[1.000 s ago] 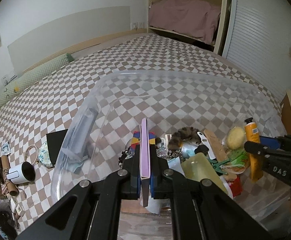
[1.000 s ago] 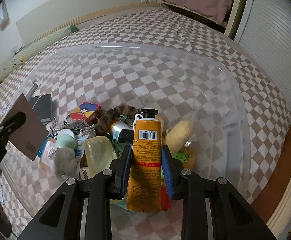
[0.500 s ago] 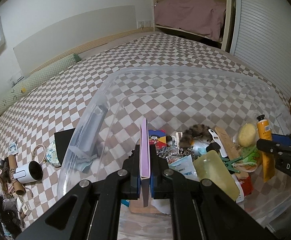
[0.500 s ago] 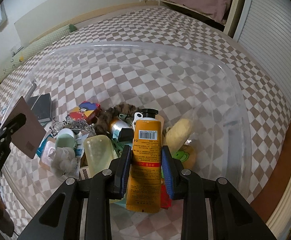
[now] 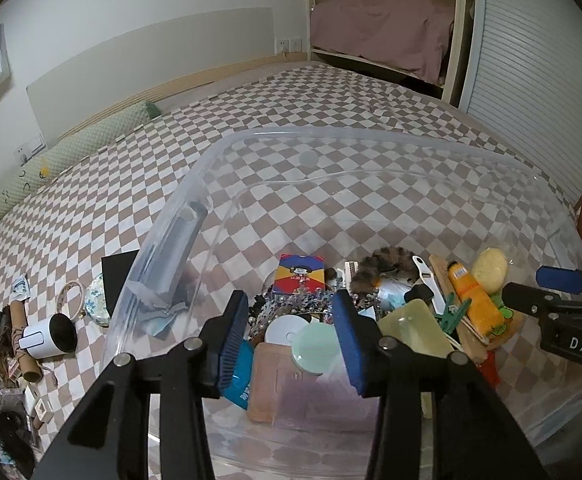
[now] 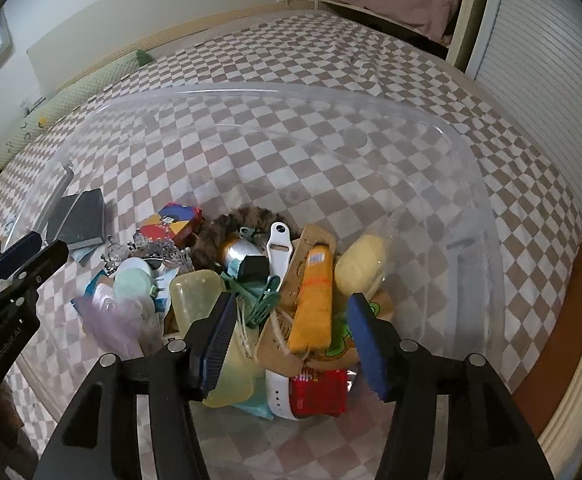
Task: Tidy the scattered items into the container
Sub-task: 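Lower both tools into the container and open them to release the items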
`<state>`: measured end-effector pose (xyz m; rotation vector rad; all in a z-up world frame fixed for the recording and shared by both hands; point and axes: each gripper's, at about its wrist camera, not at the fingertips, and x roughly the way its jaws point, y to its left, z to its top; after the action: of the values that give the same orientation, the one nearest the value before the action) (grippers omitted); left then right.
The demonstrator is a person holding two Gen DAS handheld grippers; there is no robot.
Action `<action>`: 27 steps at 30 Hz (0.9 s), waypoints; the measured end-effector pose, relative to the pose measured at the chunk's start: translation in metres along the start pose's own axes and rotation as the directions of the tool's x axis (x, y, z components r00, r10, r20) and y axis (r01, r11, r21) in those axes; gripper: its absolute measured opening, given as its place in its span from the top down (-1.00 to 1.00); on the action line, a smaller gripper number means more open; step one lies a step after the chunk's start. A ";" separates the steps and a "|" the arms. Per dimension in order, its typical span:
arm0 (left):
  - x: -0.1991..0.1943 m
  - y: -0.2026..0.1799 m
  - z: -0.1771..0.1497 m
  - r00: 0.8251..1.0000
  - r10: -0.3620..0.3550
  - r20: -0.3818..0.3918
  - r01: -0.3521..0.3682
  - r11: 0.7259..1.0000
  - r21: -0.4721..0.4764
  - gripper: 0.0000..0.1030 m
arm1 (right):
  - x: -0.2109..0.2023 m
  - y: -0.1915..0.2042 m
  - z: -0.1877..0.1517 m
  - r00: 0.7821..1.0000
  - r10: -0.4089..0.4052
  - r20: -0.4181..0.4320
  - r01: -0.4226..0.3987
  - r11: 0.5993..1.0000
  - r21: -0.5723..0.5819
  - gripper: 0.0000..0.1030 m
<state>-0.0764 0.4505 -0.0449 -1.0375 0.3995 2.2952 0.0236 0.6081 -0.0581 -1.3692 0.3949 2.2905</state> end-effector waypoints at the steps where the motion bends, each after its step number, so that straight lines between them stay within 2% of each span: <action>1: 0.000 0.000 0.000 1.000 0.001 -0.001 -0.001 1.000 0.001 0.16 | 0.000 0.000 0.000 1.000 0.000 0.000 0.000 1.000 0.001 -0.12; 14: -0.003 0.004 -0.002 1.000 -0.010 -0.001 0.010 1.000 -0.005 0.13 | 0.000 -0.002 -0.002 1.000 -0.006 -0.001 0.006 1.000 0.016 -0.12; 15: -0.004 0.004 -0.002 1.000 -0.014 -0.001 0.014 1.000 -0.007 0.08 | 0.000 -0.003 -0.002 1.000 -0.008 -0.002 0.008 1.000 0.018 -0.12; 16: -0.005 0.004 -0.002 1.000 -0.019 0.001 0.019 1.000 -0.007 -0.15 | 0.000 -0.003 -0.002 1.000 -0.010 -0.001 0.010 1.000 0.018 -0.12; 17: -0.006 0.004 -0.003 1.000 -0.026 0.006 0.026 1.000 -0.007 -0.52 | -0.001 -0.003 -0.003 1.000 -0.012 0.000 0.012 1.000 0.019 -0.12; 19: -0.008 0.004 -0.003 0.999 -0.038 0.015 0.038 0.999 -0.009 -0.86 | -0.001 -0.003 -0.003 1.000 -0.017 0.001 0.017 1.000 0.022 -0.12; 20: -0.009 0.005 -0.003 0.999 -0.041 0.019 0.041 0.999 -0.012 -0.89 | -0.001 -0.003 -0.004 1.000 -0.016 0.004 0.016 1.000 0.023 -0.15; 22: -0.011 0.007 -0.003 0.999 -0.042 0.019 0.043 0.999 -0.018 -0.89 | -0.002 -0.002 -0.005 1.000 -0.014 0.008 0.014 1.000 0.021 -0.33; 23: -0.011 0.007 -0.003 0.999 -0.043 0.017 0.043 0.999 -0.021 -0.90 | -0.004 -0.001 -0.005 1.000 -0.018 0.017 0.018 1.000 0.020 -0.55; 24: -0.012 0.008 -0.003 0.999 -0.040 0.016 0.041 0.999 -0.022 -0.93 | -0.006 0.000 -0.005 0.999 -0.023 0.026 0.022 1.000 0.019 -0.68; 25: -0.013 0.009 -0.003 0.999 -0.034 0.019 0.034 0.999 -0.022 -1.00 | -0.010 0.001 -0.004 0.999 -0.031 0.042 0.031 0.999 0.017 -0.71; 27: -0.014 0.010 -0.003 0.999 -0.024 0.023 0.025 0.999 -0.021 -1.00 | -0.011 0.003 -0.005 0.998 -0.043 0.052 0.043 0.999 0.011 -0.78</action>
<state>-0.0734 0.4354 -0.0360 -1.0204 0.3519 2.2918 0.0306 0.6013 -0.0503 -1.2983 0.3561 2.2809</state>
